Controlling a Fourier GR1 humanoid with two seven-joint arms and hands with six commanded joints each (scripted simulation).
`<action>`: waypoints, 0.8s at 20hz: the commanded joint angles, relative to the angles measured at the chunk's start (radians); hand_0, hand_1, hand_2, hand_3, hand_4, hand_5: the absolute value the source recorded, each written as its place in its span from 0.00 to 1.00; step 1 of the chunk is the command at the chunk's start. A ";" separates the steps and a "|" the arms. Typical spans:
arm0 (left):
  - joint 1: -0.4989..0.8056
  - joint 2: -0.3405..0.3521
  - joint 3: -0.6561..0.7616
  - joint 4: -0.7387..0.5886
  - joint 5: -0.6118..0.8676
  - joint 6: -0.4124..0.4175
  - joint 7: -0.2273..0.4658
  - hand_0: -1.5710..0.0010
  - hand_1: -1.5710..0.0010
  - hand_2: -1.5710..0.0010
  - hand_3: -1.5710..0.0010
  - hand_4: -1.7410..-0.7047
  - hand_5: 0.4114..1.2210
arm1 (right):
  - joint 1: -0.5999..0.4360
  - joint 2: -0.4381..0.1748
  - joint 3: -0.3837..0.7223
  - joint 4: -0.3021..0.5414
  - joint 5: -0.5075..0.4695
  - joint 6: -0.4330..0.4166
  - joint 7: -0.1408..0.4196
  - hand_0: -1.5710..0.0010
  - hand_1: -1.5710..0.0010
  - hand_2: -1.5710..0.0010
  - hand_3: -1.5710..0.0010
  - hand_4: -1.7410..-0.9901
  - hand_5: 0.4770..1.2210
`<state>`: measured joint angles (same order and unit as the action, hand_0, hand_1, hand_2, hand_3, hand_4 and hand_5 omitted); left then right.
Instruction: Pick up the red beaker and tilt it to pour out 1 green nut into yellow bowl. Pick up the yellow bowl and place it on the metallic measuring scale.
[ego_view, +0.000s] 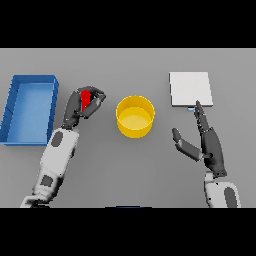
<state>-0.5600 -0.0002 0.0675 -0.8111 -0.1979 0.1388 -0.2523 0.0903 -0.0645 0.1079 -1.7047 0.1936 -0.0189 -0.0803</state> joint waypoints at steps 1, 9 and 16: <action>-0.001 -0.001 -0.001 0.000 0.003 -0.001 0.004 0.21 0.21 0.19 0.27 0.10 0.89 | 0.003 0.003 0.007 -0.013 0.002 0.002 -0.003 1.00 1.00 1.00 1.00 0.66 0.23; 0.008 -0.005 0.035 -0.084 0.113 -0.086 0.007 0.04 0.03 0.03 0.04 0.06 0.91 | -0.010 0.002 0.003 0.001 -0.002 0.004 -0.001 1.00 1.00 1.00 1.00 0.67 0.22; -0.015 0.049 -0.015 -0.181 0.079 -0.119 0.091 0.01 0.01 0.01 0.01 0.02 0.89 | -0.011 -0.006 0.010 0.002 0.027 -0.007 -0.035 1.00 1.00 1.00 1.00 0.69 0.24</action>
<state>-0.5749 0.0487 0.0528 -0.9924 -0.1192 0.0191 -0.1615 0.0797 -0.0707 0.1177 -1.7027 0.2208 -0.0261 -0.1131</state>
